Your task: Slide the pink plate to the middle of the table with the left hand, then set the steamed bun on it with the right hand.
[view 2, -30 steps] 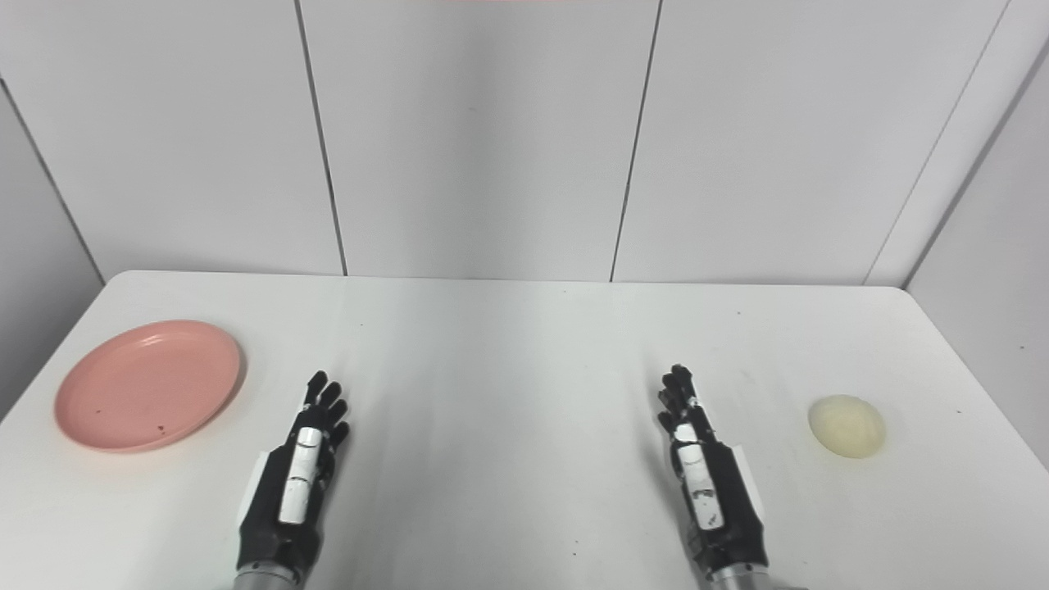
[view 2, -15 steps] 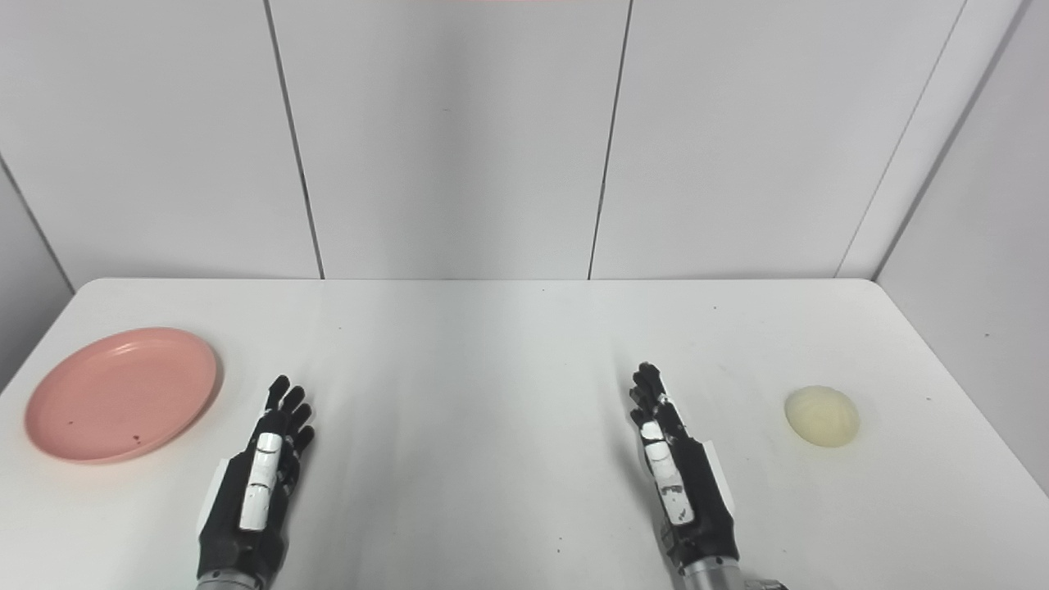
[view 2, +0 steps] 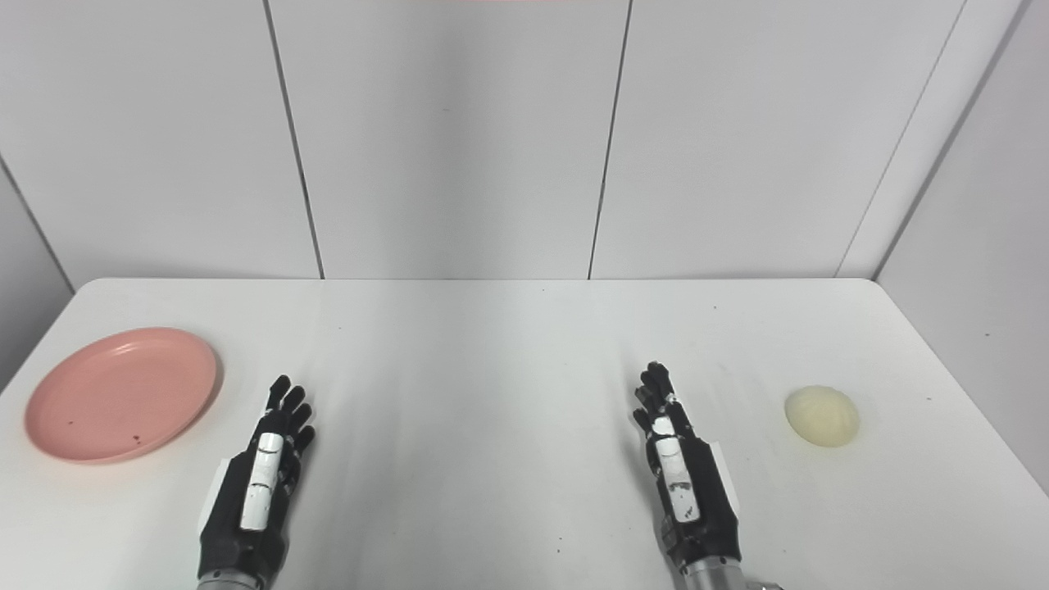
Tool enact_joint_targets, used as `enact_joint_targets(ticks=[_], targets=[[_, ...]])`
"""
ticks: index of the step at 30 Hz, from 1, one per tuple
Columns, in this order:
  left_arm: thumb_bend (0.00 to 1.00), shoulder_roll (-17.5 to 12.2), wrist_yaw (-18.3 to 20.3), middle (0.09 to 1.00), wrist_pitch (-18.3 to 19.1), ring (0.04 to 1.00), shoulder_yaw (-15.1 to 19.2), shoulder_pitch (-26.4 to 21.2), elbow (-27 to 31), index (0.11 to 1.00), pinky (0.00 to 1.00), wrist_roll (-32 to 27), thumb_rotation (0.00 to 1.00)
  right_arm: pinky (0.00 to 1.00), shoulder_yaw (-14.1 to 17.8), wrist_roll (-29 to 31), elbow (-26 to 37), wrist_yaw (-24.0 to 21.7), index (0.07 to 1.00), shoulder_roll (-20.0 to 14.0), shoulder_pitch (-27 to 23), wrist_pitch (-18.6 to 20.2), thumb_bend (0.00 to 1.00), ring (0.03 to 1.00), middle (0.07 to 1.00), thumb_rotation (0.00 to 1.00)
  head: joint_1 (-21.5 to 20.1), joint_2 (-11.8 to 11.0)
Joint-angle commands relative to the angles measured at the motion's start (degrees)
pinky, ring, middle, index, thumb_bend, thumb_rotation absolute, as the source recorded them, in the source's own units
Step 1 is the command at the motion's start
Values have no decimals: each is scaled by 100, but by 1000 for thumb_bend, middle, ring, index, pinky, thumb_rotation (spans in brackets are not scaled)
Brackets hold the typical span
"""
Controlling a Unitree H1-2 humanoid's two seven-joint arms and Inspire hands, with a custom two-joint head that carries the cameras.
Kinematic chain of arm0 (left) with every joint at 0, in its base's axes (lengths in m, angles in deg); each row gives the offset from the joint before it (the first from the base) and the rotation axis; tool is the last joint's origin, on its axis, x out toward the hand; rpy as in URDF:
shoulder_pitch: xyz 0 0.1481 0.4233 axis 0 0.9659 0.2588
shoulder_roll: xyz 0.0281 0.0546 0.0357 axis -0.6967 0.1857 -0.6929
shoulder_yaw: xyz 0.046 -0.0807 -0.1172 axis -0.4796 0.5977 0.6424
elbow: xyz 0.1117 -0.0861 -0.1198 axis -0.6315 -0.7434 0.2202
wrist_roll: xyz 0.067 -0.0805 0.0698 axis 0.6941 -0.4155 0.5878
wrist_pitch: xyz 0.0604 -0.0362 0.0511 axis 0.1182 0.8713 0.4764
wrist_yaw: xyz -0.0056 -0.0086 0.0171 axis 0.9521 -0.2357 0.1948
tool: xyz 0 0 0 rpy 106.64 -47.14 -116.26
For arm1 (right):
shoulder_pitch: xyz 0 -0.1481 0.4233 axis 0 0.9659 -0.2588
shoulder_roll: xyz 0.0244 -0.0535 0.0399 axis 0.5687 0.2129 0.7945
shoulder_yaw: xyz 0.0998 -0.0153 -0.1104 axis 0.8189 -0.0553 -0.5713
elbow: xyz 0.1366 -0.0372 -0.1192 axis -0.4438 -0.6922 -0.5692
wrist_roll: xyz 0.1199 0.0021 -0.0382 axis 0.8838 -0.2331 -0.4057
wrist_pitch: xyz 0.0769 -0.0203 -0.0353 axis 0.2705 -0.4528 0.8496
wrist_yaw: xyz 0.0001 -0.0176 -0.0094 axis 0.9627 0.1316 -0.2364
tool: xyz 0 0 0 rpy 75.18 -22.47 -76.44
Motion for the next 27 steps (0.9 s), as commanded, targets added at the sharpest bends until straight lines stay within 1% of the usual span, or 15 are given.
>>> enact_joint_targets(ticks=[1, 12, 19, 27], targets=[[702, -15, 18, 1000, -96, 1000, 1, -185, 121, 1000, 1000, 39, 890, 983, -45, 66, -36, -13, 965, 109, 120, 30, 858, 976, 968, 895, 8, 6], [685, 20, 0, 1000, -129, 998, -52, -188, 90, 1000, 1000, 139, 897, 974, -46, 41, -42, -34, 959, 50, 126, 22, 873, 969, 960, 886, 81, 0], [690, 24, 11, 1000, -109, 996, -45, -188, 104, 1000, 1000, 113, 897, 990, -48, 52, -45, -33, 962, 59, 125, 23, 863, 975, 962, 885, 79, -4], [674, 24, 18, 1000, -77, 994, -42, -187, 114, 1000, 1000, 93, 895, 982, -52, 45, -40, -21, 963, 69, 132, 33, 880, 975, 965, 882, 63, 1]])
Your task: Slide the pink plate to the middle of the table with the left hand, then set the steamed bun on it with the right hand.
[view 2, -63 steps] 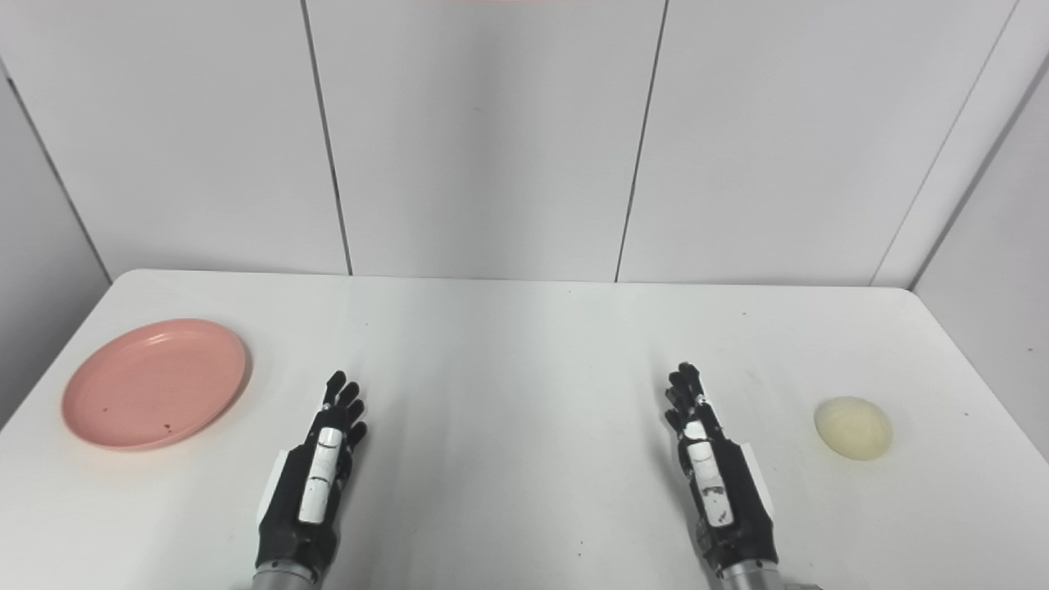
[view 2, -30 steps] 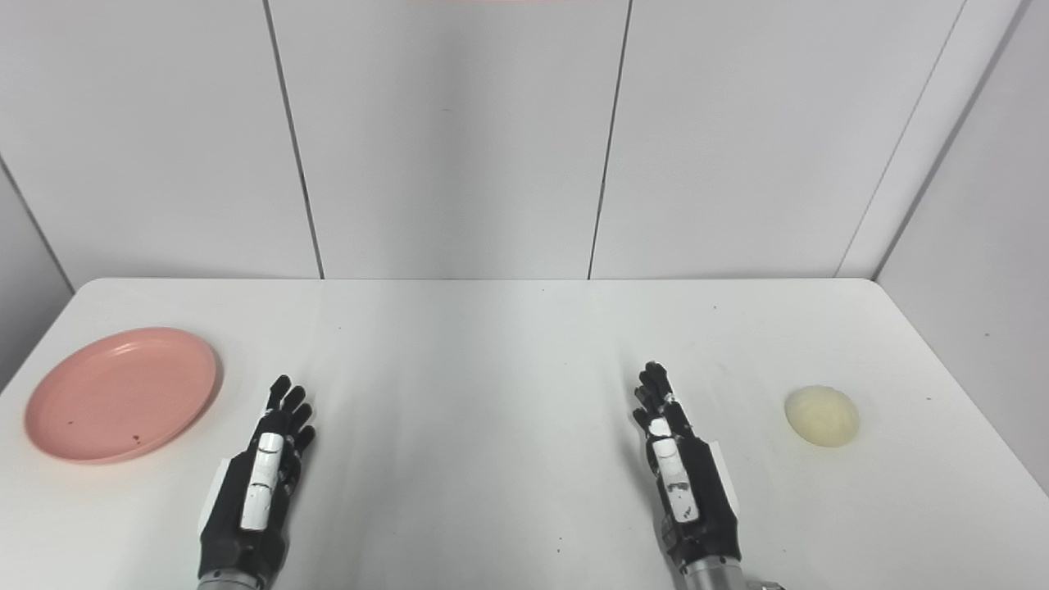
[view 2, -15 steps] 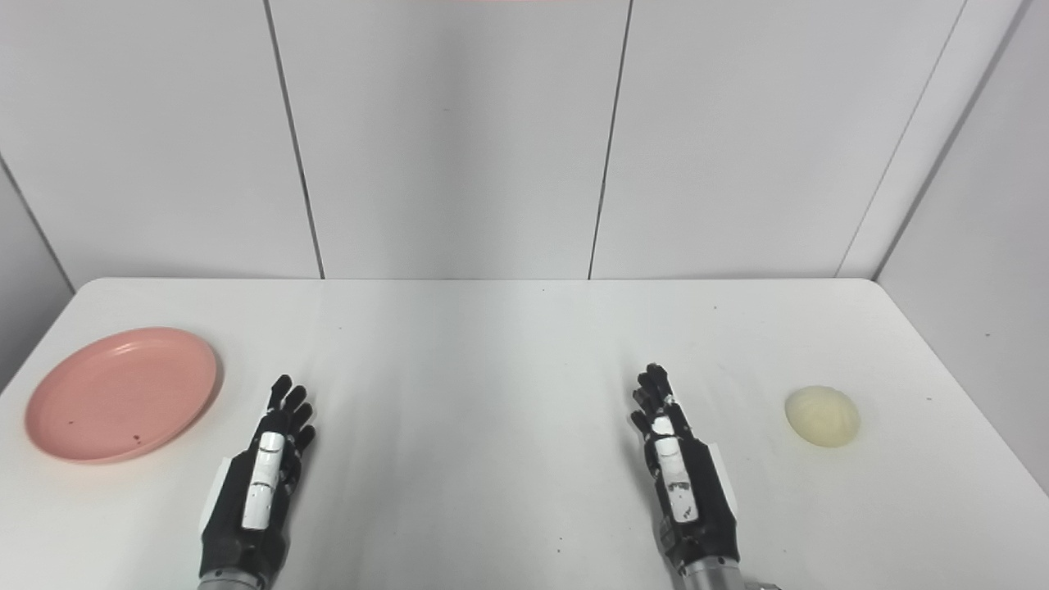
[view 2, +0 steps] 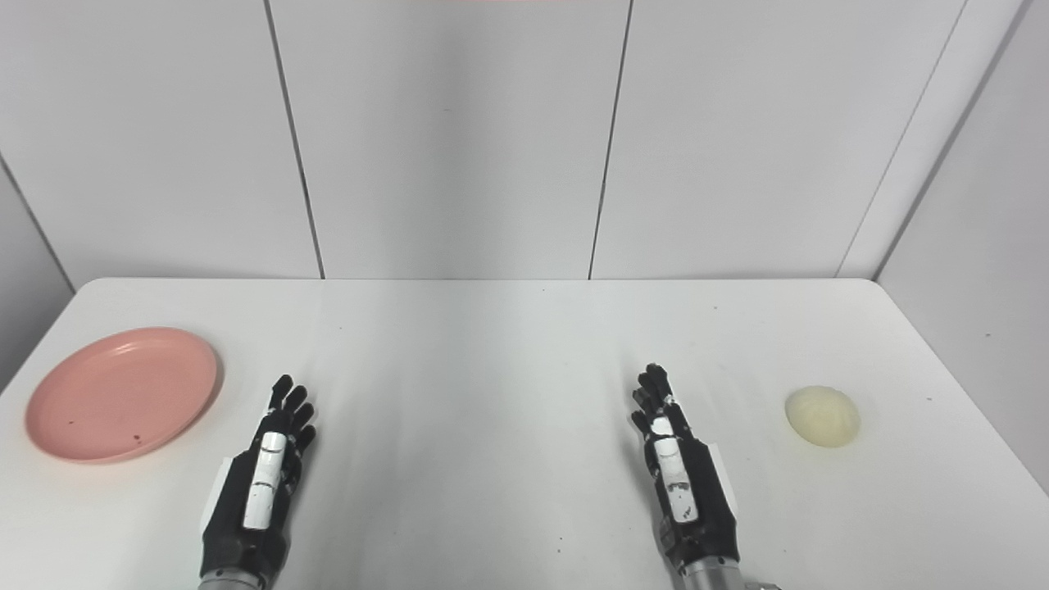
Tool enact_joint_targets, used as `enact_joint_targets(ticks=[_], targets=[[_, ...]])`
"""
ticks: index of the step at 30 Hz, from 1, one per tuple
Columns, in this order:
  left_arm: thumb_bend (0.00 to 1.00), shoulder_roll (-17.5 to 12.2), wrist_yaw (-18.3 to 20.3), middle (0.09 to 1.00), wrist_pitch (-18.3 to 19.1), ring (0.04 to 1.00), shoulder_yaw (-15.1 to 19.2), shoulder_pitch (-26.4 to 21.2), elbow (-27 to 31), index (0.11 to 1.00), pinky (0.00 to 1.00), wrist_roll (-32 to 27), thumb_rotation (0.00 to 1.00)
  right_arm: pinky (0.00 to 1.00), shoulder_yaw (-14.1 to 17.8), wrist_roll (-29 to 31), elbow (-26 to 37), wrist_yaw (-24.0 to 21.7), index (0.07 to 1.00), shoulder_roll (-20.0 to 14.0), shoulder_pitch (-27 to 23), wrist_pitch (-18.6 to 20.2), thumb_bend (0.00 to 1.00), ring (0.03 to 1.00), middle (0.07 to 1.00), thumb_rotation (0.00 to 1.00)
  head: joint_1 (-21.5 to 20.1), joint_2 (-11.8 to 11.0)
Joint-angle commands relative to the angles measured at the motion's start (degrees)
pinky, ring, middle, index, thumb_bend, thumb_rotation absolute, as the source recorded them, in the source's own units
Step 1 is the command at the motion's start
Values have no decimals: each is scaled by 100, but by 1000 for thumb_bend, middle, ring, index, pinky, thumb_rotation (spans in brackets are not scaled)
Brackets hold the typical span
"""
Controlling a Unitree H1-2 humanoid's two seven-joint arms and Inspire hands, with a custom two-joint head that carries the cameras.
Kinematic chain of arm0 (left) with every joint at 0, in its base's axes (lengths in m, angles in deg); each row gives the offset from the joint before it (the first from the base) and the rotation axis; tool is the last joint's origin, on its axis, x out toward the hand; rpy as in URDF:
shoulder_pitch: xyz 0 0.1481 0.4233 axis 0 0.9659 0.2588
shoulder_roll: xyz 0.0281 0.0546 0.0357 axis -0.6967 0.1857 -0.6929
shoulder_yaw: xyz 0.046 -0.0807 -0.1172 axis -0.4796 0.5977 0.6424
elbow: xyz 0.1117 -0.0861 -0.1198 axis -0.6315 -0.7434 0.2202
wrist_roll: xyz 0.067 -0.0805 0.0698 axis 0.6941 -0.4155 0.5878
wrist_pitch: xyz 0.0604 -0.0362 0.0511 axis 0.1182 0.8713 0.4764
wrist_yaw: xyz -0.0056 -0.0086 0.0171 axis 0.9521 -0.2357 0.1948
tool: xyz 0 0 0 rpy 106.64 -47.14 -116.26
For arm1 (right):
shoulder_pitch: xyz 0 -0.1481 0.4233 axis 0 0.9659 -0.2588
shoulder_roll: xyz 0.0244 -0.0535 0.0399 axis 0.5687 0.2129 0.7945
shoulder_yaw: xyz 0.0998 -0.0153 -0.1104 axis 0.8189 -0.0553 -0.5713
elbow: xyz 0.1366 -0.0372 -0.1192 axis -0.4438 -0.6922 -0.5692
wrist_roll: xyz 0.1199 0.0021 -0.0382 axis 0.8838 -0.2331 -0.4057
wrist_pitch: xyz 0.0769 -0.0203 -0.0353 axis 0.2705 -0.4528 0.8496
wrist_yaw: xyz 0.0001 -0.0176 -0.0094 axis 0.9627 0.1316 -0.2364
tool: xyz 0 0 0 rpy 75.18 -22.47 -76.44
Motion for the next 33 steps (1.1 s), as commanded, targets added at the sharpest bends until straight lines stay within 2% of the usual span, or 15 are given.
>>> enact_joint_targets(ticks=[1, 9, 17, 24, 33], targets=[[674, 19, 27, 1000, -79, 994, -23, -174, 129, 1000, 1000, 21, 896, 982, -39, 39, -45, -20, 963, 79, 131, 13, 880, 976, 965, 882, 2, 14], [690, 30, 12, 998, -124, 994, -28, -198, 55, 1000, 1000, 47, 899, 974, -25, 77, 6, -22, 963, 77, 174, 46, 854, 972, 964, 899, 20, -7], [660, 33, 15, 999, -139, 993, -24, -232, 16, 1000, 1000, 43, 906, 985, -24, 139, 153, 3, 974, 107, 286, 140, 829, 976, 977, 930, -7, -28], [662, 17, 57, 1000, -151, 1000, -26, -222, 26, 1000, 1000, -3, 905, 997, 3, 49, 127, 80, 969, 144, 291, 63, 829, 971, 986, 924, -15, -12], [669, 22, 47, 997, -181, 995, -24, -226, 2, 1000, 1000, 5, 902, 996, 17, 39, 246, 241, 970, 180, 302, 340, 780, 982, 982, 947, -10, -9]])
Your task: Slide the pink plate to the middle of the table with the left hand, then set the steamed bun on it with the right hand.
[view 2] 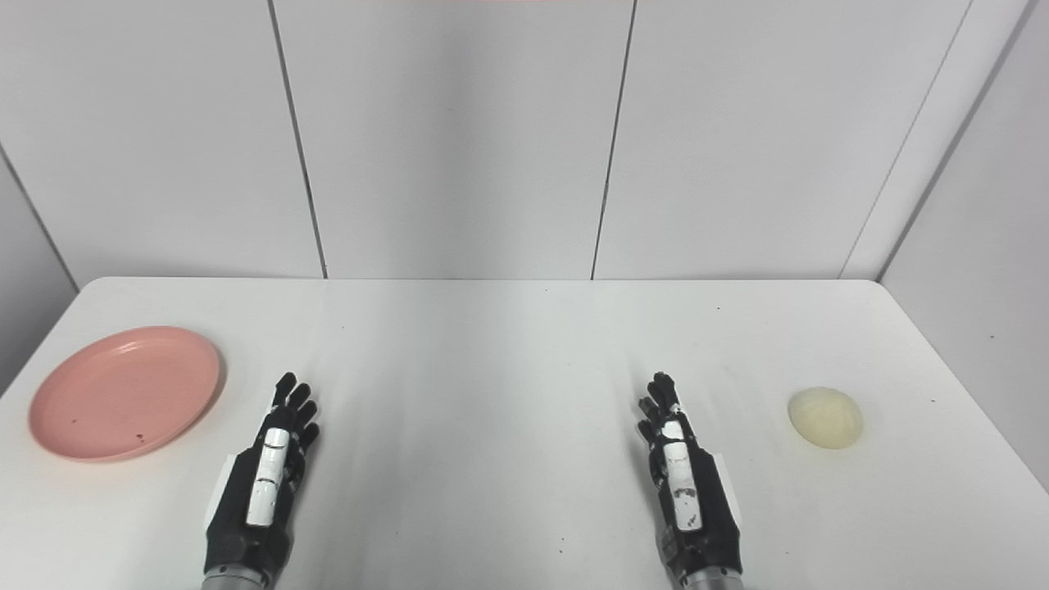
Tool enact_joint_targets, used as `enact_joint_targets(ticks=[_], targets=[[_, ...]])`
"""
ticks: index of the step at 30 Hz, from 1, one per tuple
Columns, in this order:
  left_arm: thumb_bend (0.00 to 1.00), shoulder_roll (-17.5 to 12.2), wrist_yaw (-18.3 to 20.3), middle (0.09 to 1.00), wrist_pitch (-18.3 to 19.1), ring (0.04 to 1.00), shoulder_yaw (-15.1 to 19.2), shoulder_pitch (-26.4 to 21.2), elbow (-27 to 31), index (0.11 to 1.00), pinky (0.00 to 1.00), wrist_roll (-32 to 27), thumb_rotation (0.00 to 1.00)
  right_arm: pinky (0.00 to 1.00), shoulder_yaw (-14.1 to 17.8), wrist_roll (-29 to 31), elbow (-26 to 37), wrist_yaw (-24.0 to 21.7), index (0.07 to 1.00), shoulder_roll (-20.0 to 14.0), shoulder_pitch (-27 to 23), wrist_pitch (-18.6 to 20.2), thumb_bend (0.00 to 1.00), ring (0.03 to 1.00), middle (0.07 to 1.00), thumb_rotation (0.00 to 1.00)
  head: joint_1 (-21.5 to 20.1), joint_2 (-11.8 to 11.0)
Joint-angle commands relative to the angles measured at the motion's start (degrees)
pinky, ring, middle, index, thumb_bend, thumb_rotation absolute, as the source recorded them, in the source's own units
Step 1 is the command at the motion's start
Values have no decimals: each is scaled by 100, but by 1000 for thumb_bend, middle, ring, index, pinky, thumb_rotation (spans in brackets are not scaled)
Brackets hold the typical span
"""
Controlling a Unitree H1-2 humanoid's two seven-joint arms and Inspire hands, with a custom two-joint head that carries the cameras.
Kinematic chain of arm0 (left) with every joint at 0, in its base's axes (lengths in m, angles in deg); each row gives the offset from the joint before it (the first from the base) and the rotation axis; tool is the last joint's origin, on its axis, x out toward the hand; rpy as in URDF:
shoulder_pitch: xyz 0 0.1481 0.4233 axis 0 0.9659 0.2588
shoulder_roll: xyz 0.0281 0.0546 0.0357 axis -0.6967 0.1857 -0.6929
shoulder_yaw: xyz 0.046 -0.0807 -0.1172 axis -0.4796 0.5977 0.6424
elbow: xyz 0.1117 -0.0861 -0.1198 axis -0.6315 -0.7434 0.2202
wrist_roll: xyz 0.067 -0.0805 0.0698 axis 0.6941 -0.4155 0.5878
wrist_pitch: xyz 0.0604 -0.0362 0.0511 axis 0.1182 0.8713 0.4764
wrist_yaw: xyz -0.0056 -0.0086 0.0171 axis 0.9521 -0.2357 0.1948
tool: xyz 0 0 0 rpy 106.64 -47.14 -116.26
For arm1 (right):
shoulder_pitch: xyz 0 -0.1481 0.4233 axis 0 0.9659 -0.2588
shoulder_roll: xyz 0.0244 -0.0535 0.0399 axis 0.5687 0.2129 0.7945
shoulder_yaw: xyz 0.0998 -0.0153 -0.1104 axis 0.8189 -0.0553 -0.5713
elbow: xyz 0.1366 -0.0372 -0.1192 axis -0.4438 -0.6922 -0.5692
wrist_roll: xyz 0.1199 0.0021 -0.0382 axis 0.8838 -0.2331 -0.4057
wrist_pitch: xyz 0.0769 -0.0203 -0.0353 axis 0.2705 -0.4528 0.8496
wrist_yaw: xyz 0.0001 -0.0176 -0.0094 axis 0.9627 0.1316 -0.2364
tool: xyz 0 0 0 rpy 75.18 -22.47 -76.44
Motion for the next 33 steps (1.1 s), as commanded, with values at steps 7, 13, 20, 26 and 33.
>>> enact_joint_targets(ticks=[7, 13, 20, 26, 33], targets=[[666, 8, 49, 995, -137, 996, -12, -154, 92, 1000, 1000, -16, 896, 1000, 3, 37, 71, 58, 972, 114, 140, 128, 785, 984, 985, 937, 7, 21], [687, 10, 56, 989, -115, 992, -8, -155, 111, 1000, 1000, -45, 886, 1000, 15, 3, 26, 68, 969, 114, 118, 70, 788, 984, 984, 928, 5, 18], [711, 0, 65, 973, -154, 989, -10, -166, 91, 1000, 1000, -41, 886, 999, 13, -16, 4, 68, 968, 100, 105, 47, 798, 979, 980, 929, 3, 21], [692, 47, 47, 960, -366, 970, 40, -119, 154, 1000, 1000, -105, 878, 988, -29, -92, 0, -22, 961, 77, 151, -230, 859, 963, 972, 885, -20, 57], [721, 61, 26, 962, -255, 971, 39, -51, 368, 1000, 1000, -180, 871, 989, 4, -4, 62, -53, 958, 102, 165, -206, 834, 965, 970, 894, -13, 79]])
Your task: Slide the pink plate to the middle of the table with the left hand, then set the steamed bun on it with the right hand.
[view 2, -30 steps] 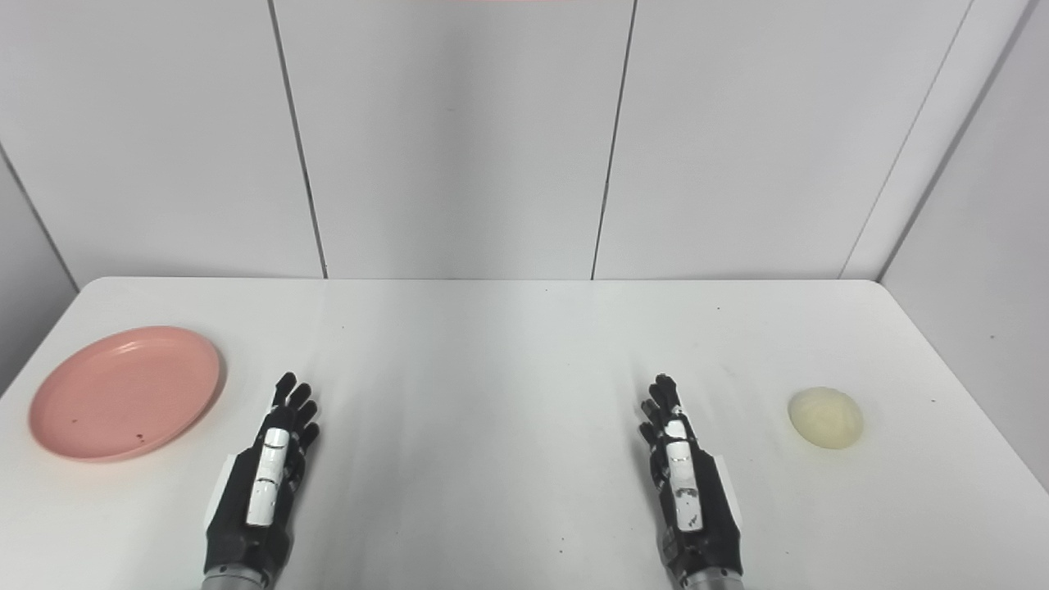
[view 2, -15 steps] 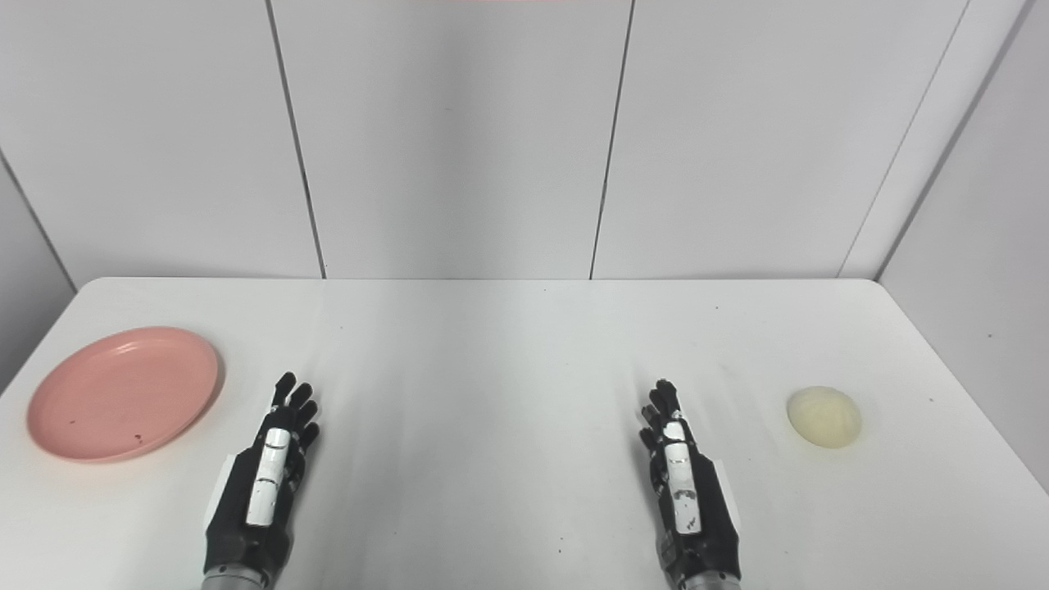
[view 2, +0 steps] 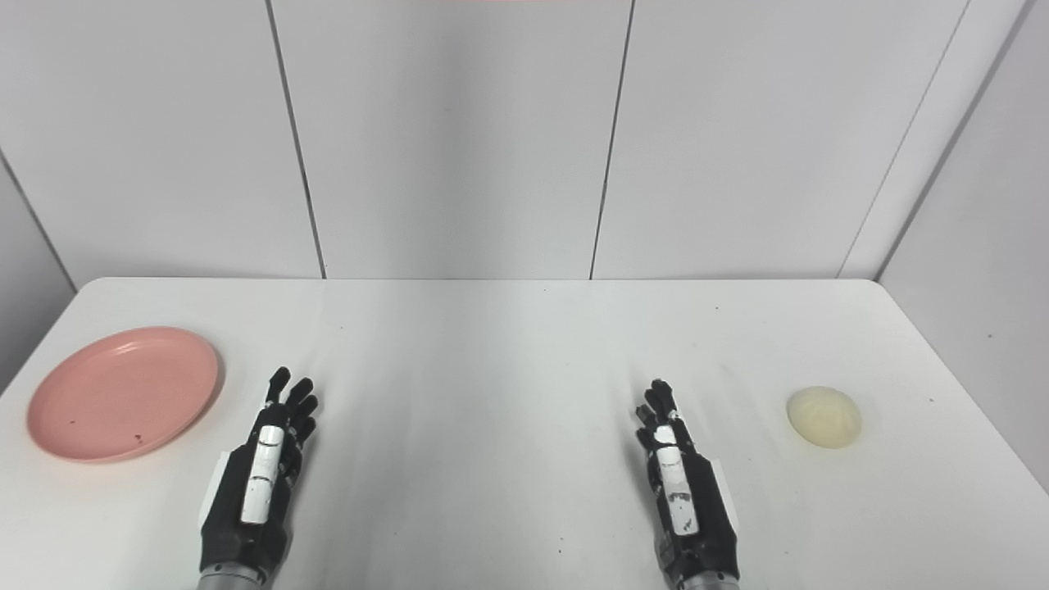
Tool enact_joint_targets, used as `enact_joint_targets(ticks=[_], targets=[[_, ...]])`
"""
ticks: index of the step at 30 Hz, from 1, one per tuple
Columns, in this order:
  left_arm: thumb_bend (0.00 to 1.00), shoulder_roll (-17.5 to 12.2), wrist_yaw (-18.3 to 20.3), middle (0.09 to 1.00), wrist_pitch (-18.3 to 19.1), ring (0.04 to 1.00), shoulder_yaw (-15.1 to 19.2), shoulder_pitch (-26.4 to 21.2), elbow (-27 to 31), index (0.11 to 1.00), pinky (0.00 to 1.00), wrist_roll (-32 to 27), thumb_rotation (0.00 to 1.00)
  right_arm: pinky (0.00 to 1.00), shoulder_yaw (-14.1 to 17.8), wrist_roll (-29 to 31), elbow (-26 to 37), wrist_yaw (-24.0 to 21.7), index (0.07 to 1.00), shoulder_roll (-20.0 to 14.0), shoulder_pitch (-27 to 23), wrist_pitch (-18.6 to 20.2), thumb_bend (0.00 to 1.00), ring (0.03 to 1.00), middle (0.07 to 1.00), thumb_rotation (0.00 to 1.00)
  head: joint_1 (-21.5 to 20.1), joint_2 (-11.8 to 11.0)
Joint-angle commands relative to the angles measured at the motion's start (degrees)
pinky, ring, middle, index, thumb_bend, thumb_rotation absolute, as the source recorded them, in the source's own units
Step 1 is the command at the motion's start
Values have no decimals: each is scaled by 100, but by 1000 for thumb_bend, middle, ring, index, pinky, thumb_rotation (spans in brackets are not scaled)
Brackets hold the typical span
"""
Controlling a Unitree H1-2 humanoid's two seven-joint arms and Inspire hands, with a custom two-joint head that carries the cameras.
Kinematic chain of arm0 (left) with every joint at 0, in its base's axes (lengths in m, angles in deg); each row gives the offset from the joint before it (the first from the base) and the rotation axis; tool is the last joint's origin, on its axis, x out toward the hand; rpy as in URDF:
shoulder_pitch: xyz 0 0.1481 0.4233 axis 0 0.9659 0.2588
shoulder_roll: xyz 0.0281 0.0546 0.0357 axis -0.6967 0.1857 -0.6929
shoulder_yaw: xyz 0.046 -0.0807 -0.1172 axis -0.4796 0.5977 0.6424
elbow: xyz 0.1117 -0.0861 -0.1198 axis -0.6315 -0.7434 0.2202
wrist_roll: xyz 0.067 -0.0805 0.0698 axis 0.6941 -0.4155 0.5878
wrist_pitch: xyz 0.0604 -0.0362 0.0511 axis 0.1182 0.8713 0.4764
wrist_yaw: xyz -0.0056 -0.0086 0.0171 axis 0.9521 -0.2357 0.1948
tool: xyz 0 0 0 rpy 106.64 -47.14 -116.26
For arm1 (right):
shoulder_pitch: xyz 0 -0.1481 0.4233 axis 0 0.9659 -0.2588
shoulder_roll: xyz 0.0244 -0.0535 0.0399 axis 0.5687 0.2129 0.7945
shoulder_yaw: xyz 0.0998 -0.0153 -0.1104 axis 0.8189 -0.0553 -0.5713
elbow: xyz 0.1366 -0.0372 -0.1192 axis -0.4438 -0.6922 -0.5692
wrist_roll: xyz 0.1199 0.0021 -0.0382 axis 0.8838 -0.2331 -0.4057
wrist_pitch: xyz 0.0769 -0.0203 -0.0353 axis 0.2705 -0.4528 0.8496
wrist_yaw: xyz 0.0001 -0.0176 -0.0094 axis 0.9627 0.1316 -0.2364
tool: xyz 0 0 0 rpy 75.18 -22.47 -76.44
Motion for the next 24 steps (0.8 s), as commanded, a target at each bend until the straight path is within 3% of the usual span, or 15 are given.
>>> enact_joint_targets(ticks=[1, 9, 15, 24], targets=[[725, 42, 24, 962, -154, 970, 2, -65, 217, 1000, 1000, -29, 870, 988, 3, 42, 13, -65, 957, 46, 121, -282, 830, 965, 970, 896, 4, 8], [655, -51, 75, 964, -480, 978, -65, -101, 104, 1000, 1000, 151, 881, 975, 29, 39, -69, -82, 961, 42, 88, -341, 839, 963, 970, 893, 3, -7], [619, -45, 70, 958, -450, 974, -59, -110, 94, 1000, 1000, 108, 885, 981, 28, 17, -49, -63, 958, 50, 89, -320, 842, 964, 969, 890, -10, 8], [746, 3, 83, 969, -175, 980, -10, -114, 122, 1000, 1000, -133, 849, 984, 32, -26, -68, -33, 952, 61, 73, -327, 853, 962, 962, 874, -16, 8]])
